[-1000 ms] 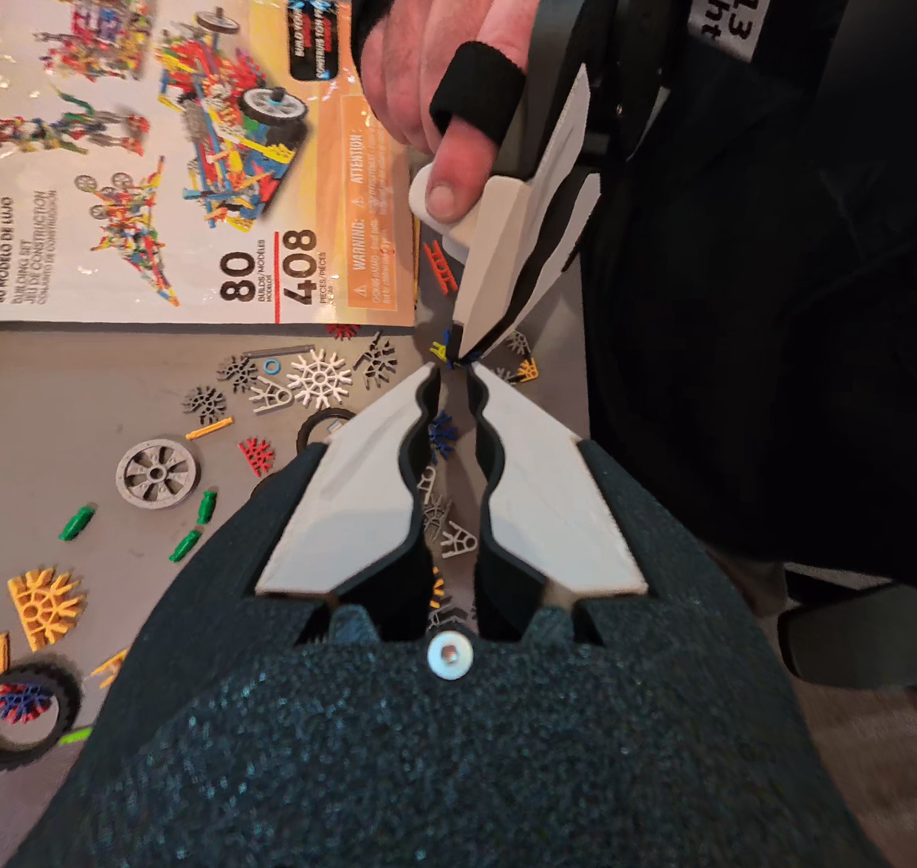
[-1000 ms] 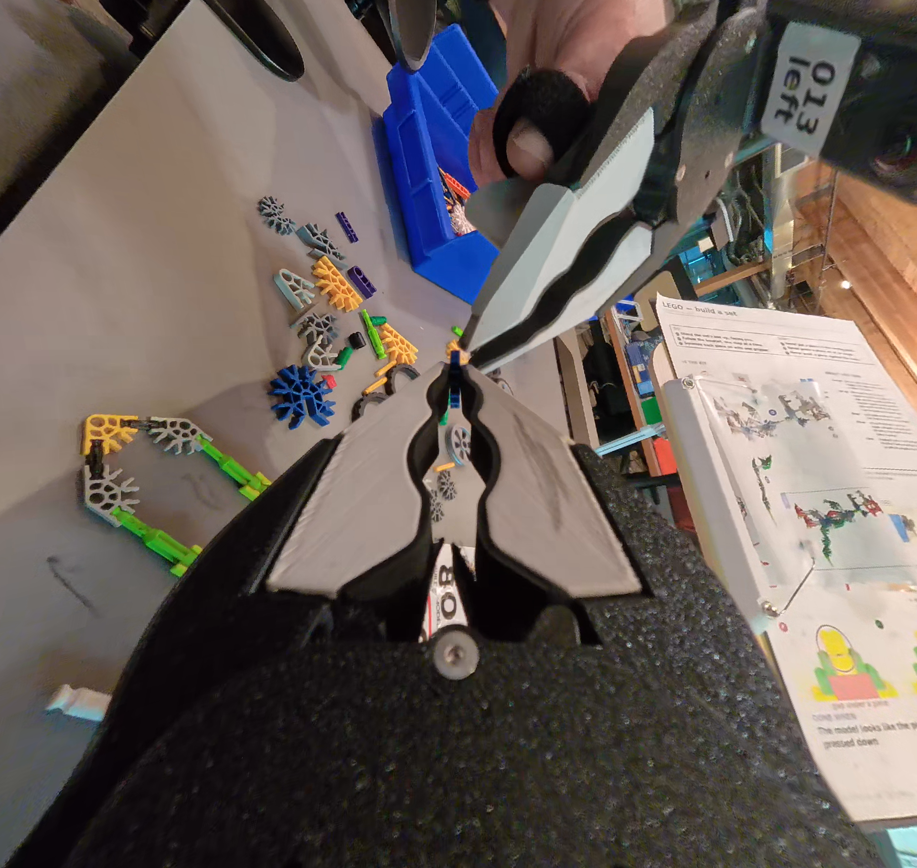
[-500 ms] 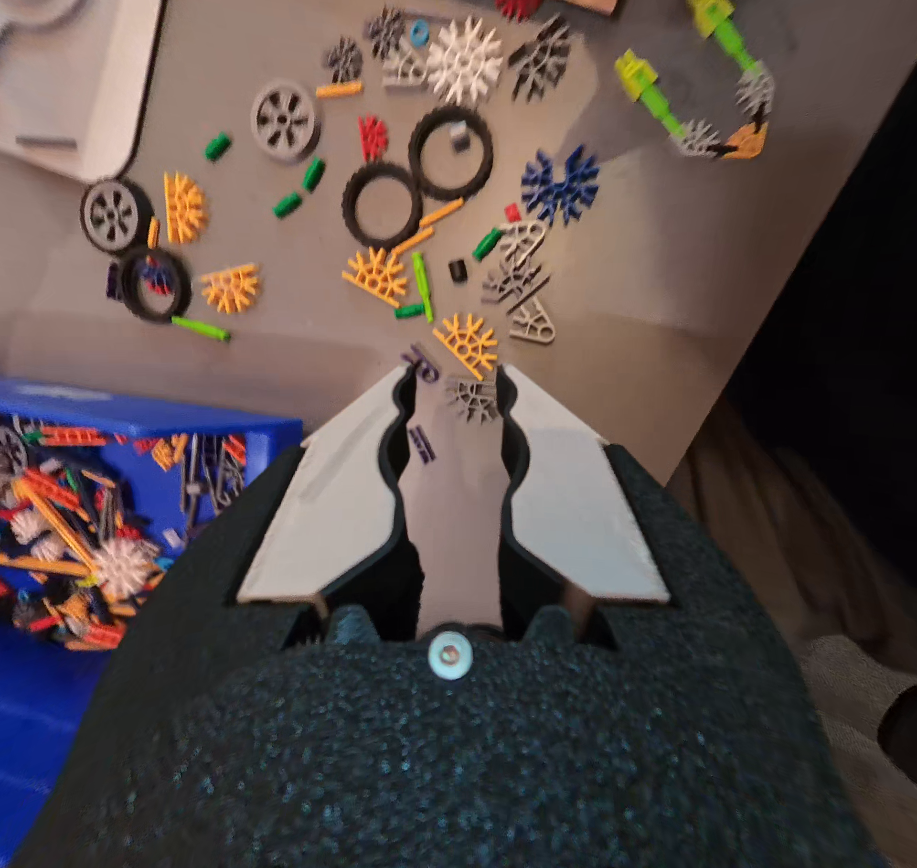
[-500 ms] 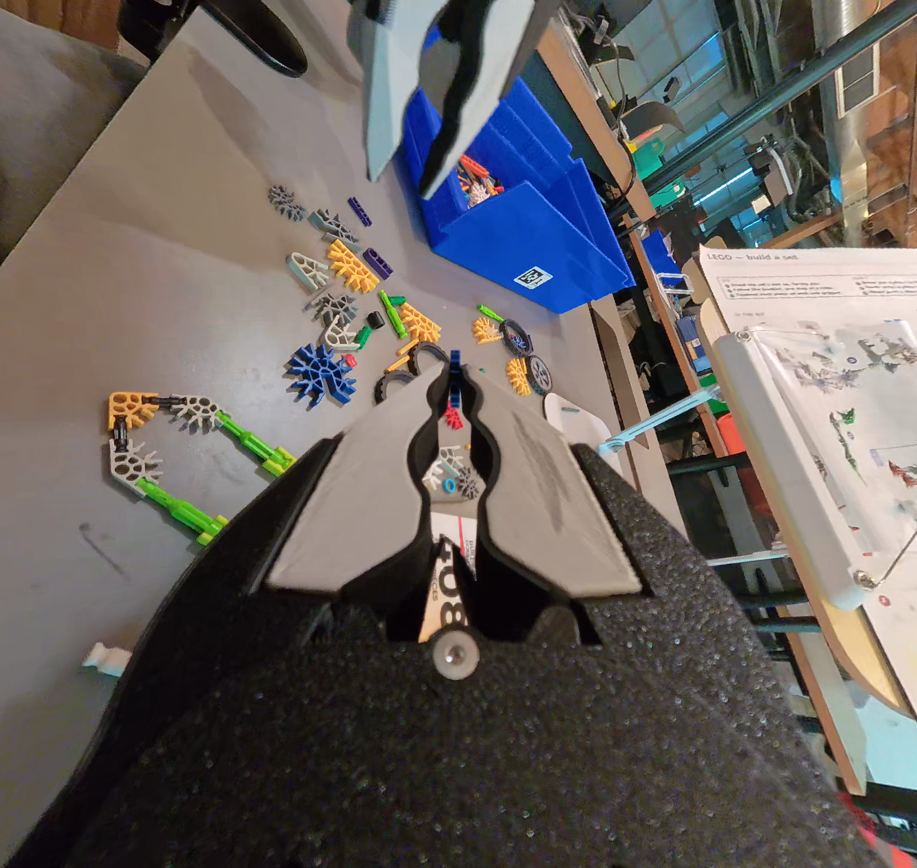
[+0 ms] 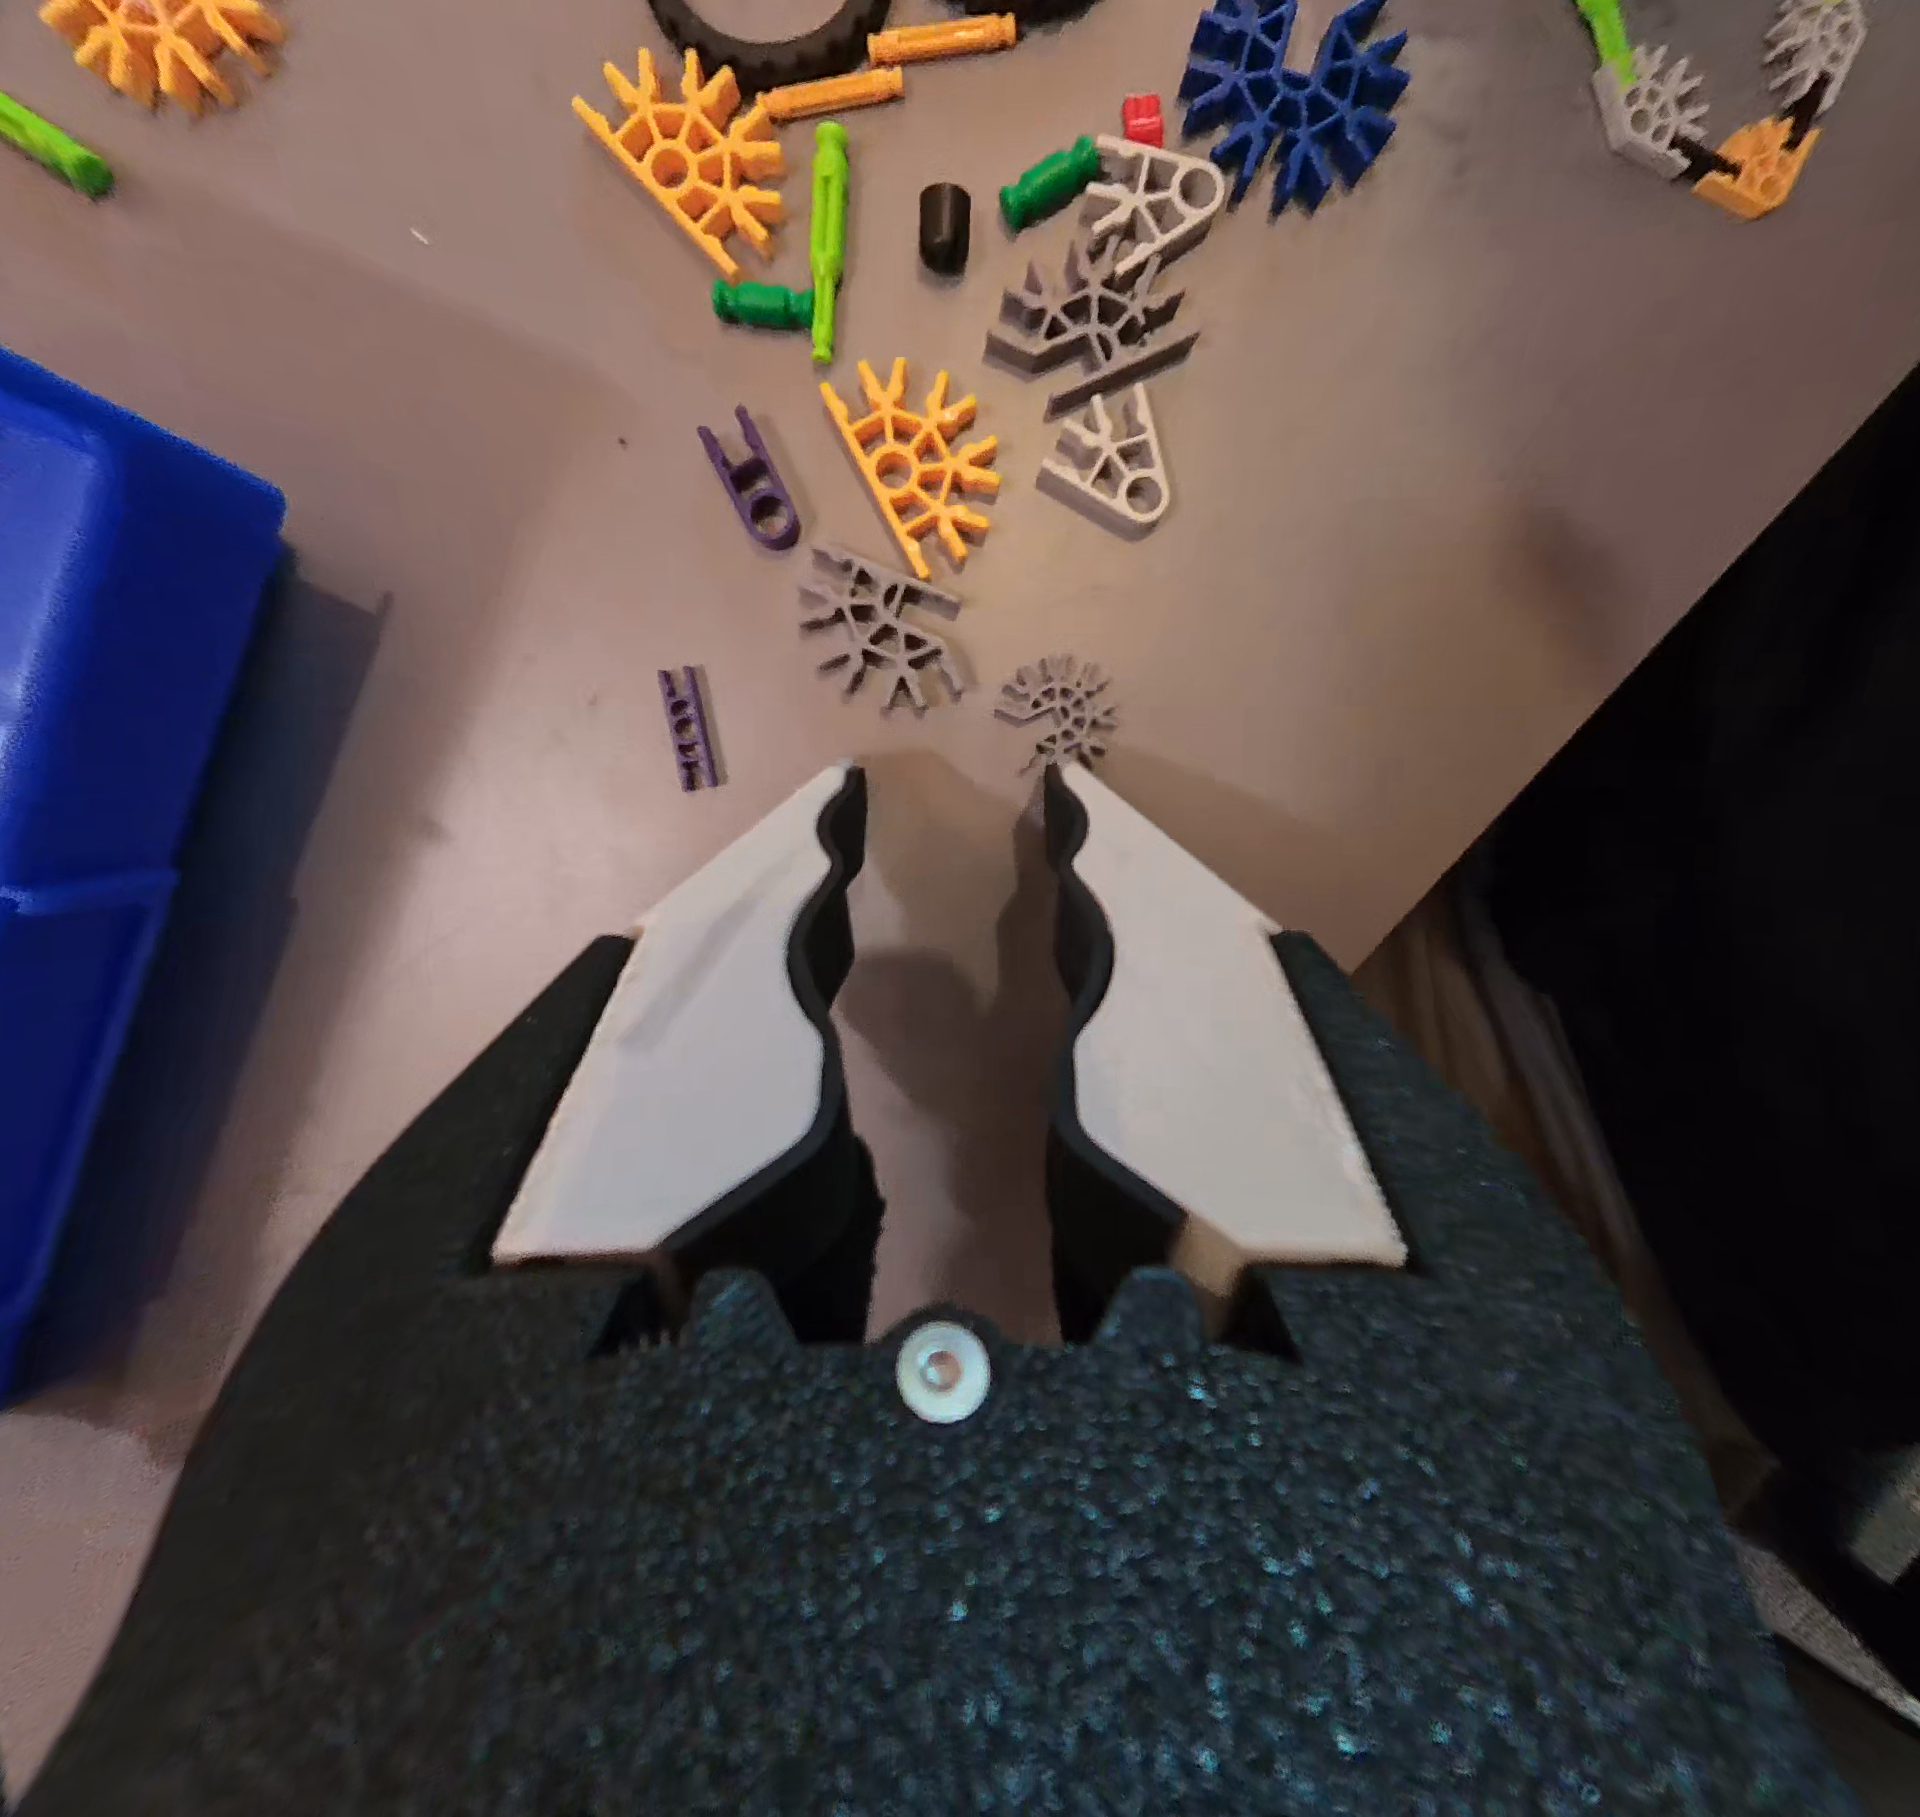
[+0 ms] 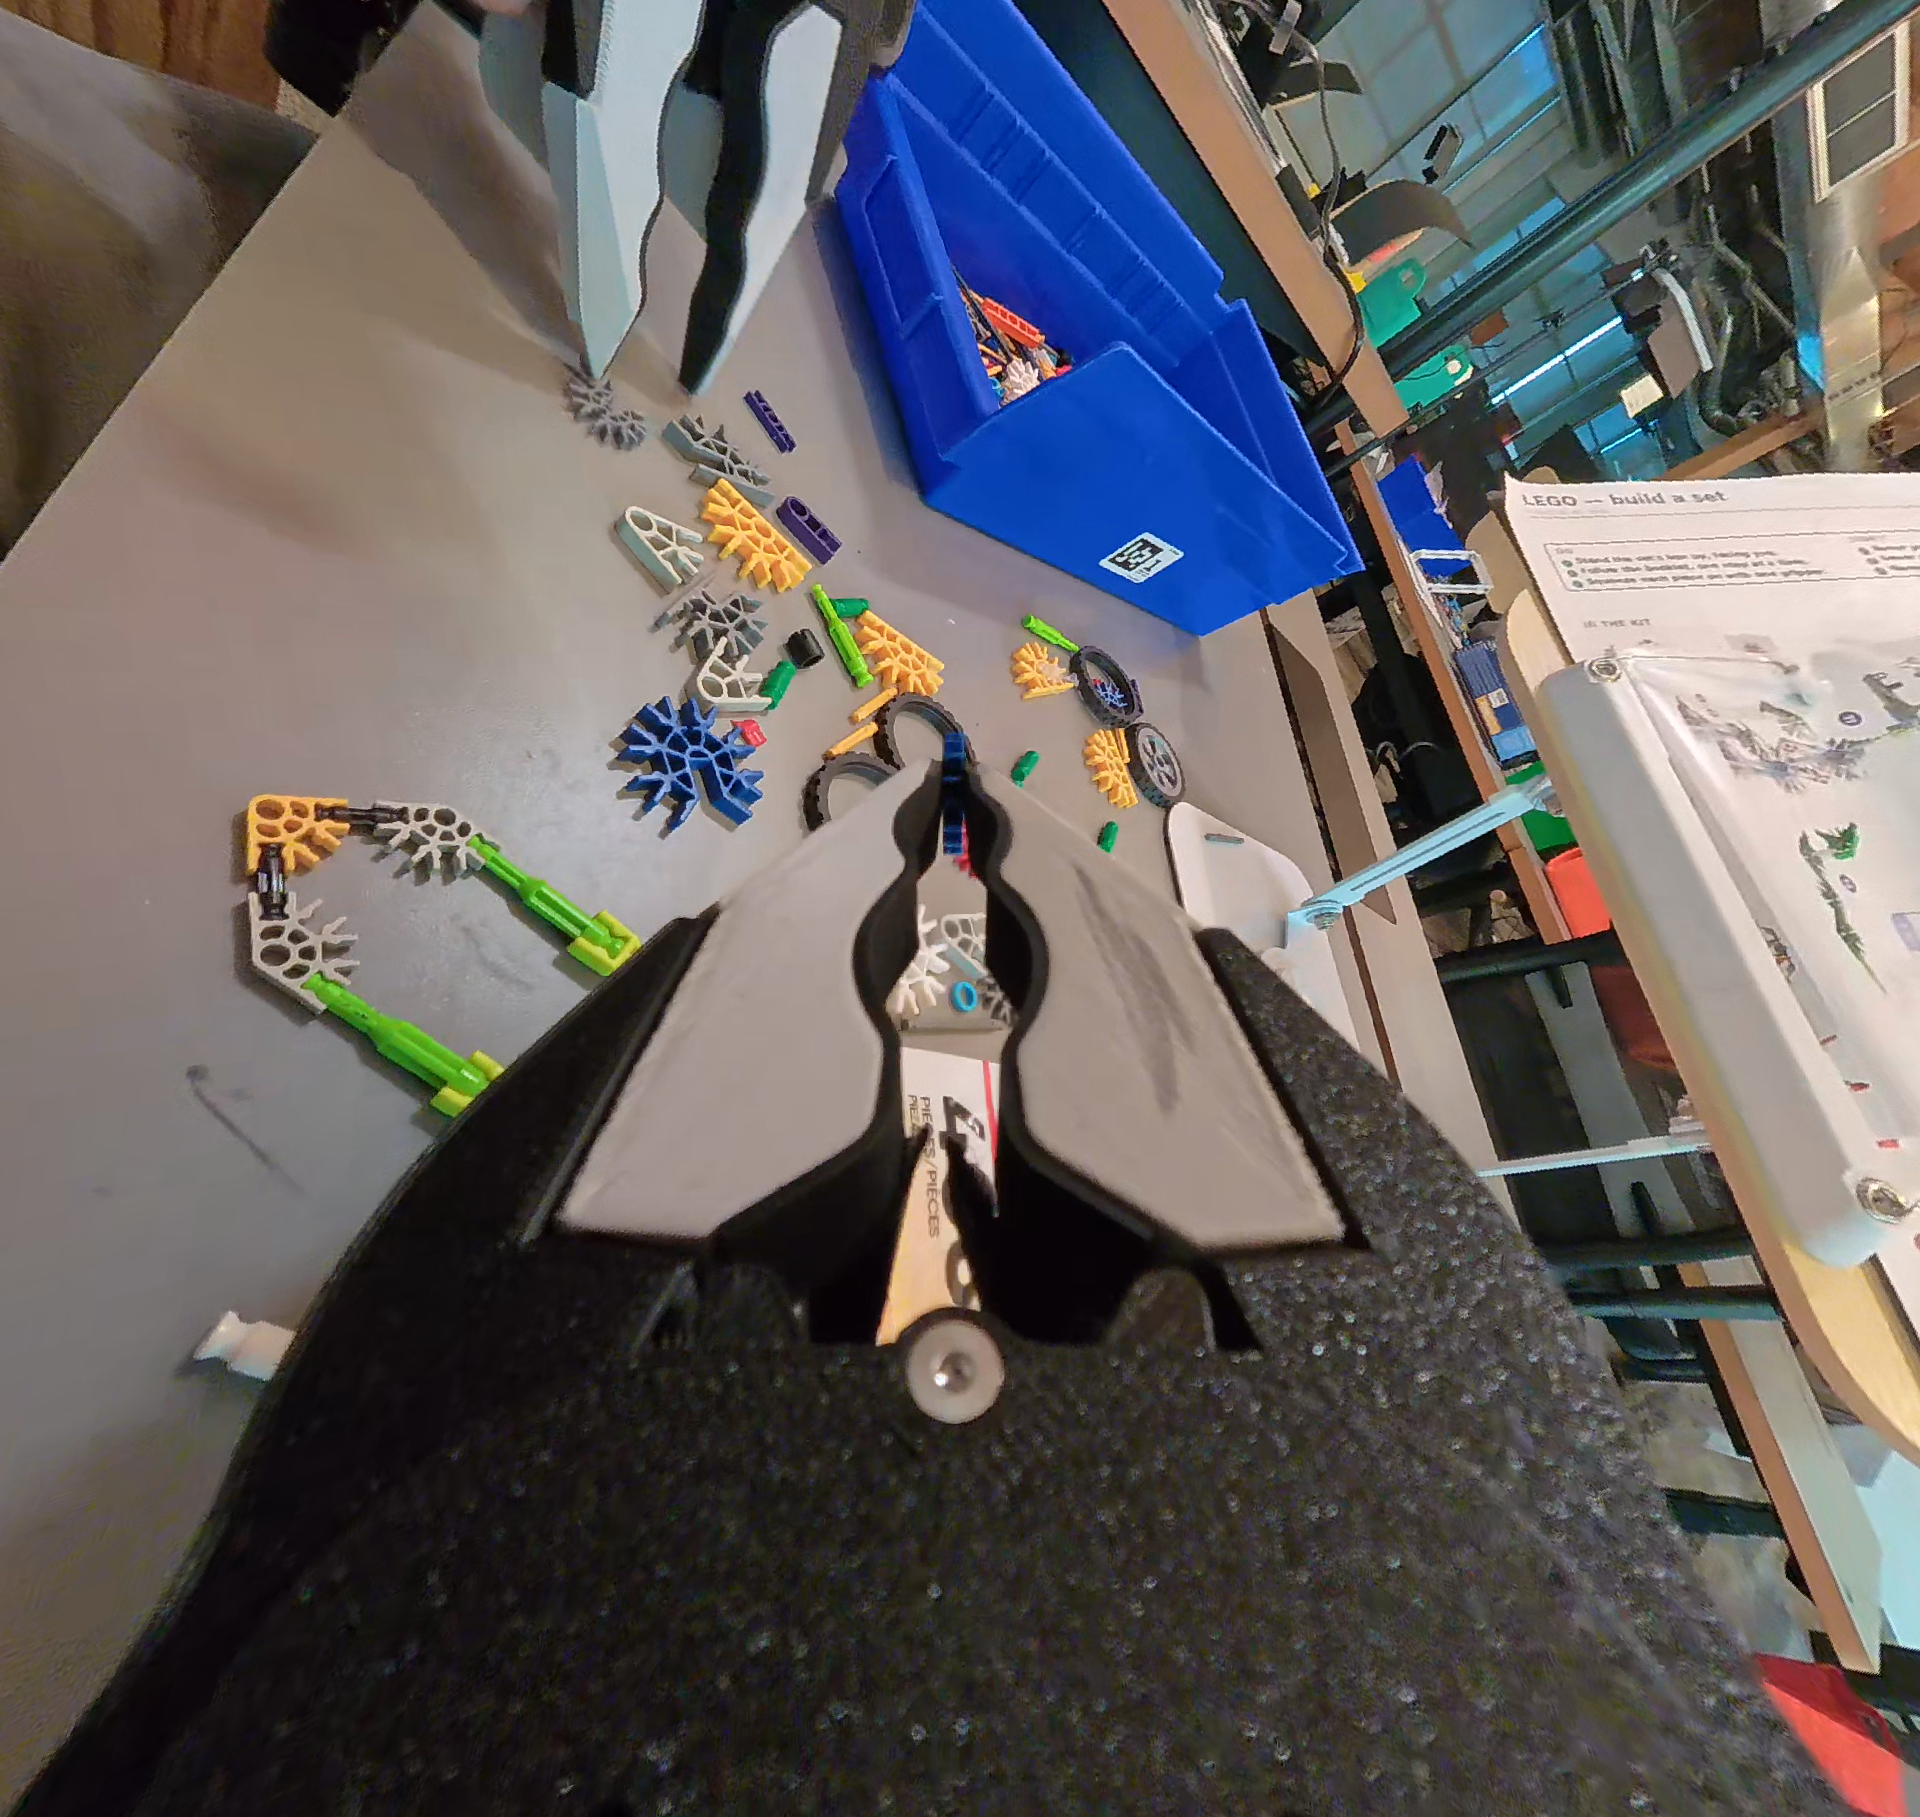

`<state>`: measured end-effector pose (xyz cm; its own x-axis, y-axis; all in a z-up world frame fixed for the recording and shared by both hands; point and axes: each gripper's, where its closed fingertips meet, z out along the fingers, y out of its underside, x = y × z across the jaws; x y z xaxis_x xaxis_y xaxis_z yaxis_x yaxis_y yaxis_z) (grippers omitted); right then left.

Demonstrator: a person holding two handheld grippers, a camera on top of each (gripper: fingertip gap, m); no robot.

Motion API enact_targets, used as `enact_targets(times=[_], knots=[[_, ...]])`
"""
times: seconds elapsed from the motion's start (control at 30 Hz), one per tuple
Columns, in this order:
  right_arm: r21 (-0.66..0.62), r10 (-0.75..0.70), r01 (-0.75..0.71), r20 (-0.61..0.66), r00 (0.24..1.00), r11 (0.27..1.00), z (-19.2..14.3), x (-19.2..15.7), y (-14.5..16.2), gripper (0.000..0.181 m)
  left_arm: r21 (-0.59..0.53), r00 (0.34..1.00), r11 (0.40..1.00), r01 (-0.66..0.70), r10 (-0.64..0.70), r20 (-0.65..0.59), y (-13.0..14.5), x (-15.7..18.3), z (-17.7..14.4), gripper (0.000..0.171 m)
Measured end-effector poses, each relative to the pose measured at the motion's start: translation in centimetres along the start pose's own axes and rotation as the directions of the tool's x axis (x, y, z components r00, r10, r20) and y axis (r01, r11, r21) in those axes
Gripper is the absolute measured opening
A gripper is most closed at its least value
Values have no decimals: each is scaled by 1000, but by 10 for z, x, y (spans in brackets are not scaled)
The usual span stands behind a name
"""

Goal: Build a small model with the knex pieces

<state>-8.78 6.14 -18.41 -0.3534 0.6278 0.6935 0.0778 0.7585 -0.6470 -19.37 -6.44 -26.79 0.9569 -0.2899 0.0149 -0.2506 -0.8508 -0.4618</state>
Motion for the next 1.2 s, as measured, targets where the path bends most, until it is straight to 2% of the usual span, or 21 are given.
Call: enact_targets(times=[0.2,0.3,0.4,0.63,0.77,1.07,1.2], knots=[[-4,3,-3,3,1000,1000,0,0,2,2,41,999,998,41,-41,-18,-6,19,3,35],[-6,7,-7,1,1000,1000,0,1,2,2,62,998,996,64,-62,-29,-11,31,6,47],[-8,9,-9,3,1000,1000,0,1,3,1,62,997,995,80,-79,-24,-15,40,8,49],[-15,23,-23,20,1000,1000,0,-1,5,2,109,998,992,59,-62,30,-18,35,-4,48],[-14,51,-50,50,997,999,2,-6,5,2,83,995,996,21,-28,94,-8,26,-7,45],[27,191,-197,138,972,980,3,-11,3,2,73,993,993,-94,89,75,-11,41,3,34],[29,234,-241,154,960,970,3,-9,4,2,86,998,996,35,-39,45,-12,47,8,30]])
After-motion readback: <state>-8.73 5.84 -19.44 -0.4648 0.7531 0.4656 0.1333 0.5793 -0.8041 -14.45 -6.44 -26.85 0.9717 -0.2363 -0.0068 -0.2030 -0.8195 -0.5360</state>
